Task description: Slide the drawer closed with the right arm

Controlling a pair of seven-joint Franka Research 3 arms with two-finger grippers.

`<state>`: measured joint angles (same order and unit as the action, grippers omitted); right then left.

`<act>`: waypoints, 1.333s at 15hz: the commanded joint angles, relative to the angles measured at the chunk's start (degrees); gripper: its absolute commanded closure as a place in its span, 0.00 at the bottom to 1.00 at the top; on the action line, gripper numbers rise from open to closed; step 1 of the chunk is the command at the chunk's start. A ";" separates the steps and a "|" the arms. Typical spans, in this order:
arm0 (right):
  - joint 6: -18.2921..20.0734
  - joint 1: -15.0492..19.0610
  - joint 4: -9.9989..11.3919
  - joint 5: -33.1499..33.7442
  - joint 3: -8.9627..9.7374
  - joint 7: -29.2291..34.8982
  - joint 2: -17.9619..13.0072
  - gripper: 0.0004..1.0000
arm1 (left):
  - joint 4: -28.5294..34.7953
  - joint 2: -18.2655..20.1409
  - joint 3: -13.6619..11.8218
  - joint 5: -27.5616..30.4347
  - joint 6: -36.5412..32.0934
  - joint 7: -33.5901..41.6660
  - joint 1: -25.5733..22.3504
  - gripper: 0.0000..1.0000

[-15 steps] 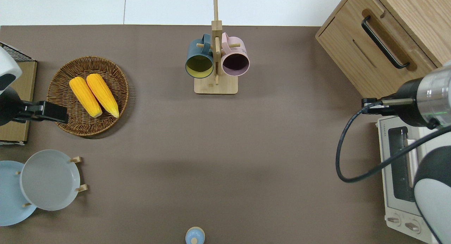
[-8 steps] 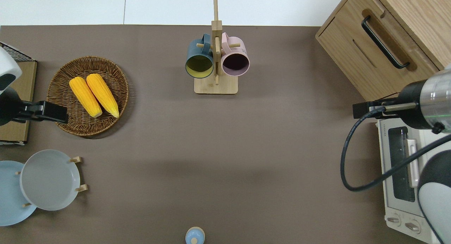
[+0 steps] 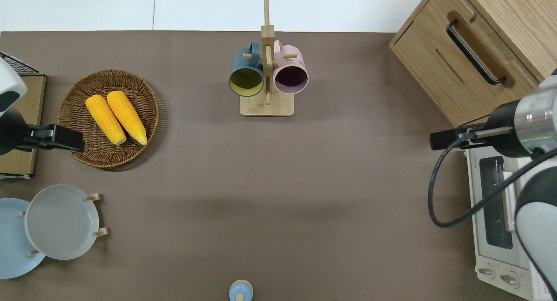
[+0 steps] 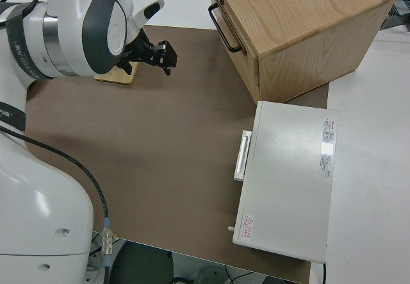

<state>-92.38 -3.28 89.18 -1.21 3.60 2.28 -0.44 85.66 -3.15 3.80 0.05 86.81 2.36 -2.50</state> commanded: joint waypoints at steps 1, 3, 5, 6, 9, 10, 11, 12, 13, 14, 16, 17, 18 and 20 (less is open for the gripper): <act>-4.38 0.20 3.53 3.93 0.35 0.08 0.27 0.01 | -0.58 0.25 -0.02 -1.02 -1.03 -0.60 0.39 0.01; -6.23 0.20 4.68 4.55 0.27 1.84 0.27 0.01 | -0.58 0.25 -0.02 -1.02 -1.03 -0.60 0.39 0.01; -6.59 0.38 4.60 4.38 0.35 2.55 0.44 0.01 | -0.58 0.25 -0.02 -1.02 -1.03 -0.60 0.39 0.01; -6.50 0.55 4.51 4.38 0.27 2.55 0.44 0.01 | -0.58 0.25 -0.02 -1.02 -1.03 -0.60 0.39 0.01; -6.24 0.82 4.42 4.12 0.35 2.55 0.62 0.01 | -0.58 0.25 -0.02 -1.02 -1.03 -0.60 0.39 0.01; -5.97 0.99 4.33 3.24 0.35 2.38 0.71 0.01 | -0.49 0.25 -0.02 -1.02 -1.03 -0.60 0.39 0.01; -5.36 0.99 4.25 3.06 0.35 2.03 1.05 0.01 | -0.58 0.25 -0.02 -1.02 -1.03 -0.60 0.39 0.01; -4.31 0.91 4.16 3.06 0.35 2.02 0.97 0.01 | -0.49 0.25 -0.02 -1.02 -1.03 -0.60 0.39 0.01; -2.73 0.90 3.98 2.80 0.35 2.02 0.97 0.01 | -0.49 0.25 -0.02 -1.02 -1.03 -0.60 0.39 0.01; -1.33 0.99 3.81 1.84 0.35 2.02 0.97 0.01 | -0.58 0.25 -0.02 -1.02 -1.03 -0.60 0.39 0.01; -0.35 1.08 3.46 1.48 0.35 2.02 0.97 0.01 | -0.58 0.25 -0.02 -1.02 -1.03 -0.60 0.39 0.01; 0.26 0.99 3.37 1.48 0.35 2.11 0.97 0.01 | -0.58 0.25 -0.02 -1.02 -1.03 -0.60 0.39 0.01; 0.53 0.91 3.37 1.48 0.35 2.11 0.97 0.01 | -0.58 0.25 -0.02 -1.02 -1.03 -0.60 0.39 0.01; 0.80 0.82 3.37 1.57 0.35 2.11 0.97 0.01 | -0.49 0.25 -0.02 -1.02 -1.03 -0.60 0.39 0.01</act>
<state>-92.83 -3.23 92.81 1.25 3.37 3.84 0.71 85.66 -3.15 3.80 0.05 86.81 2.36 -2.50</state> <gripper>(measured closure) 0.013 0.004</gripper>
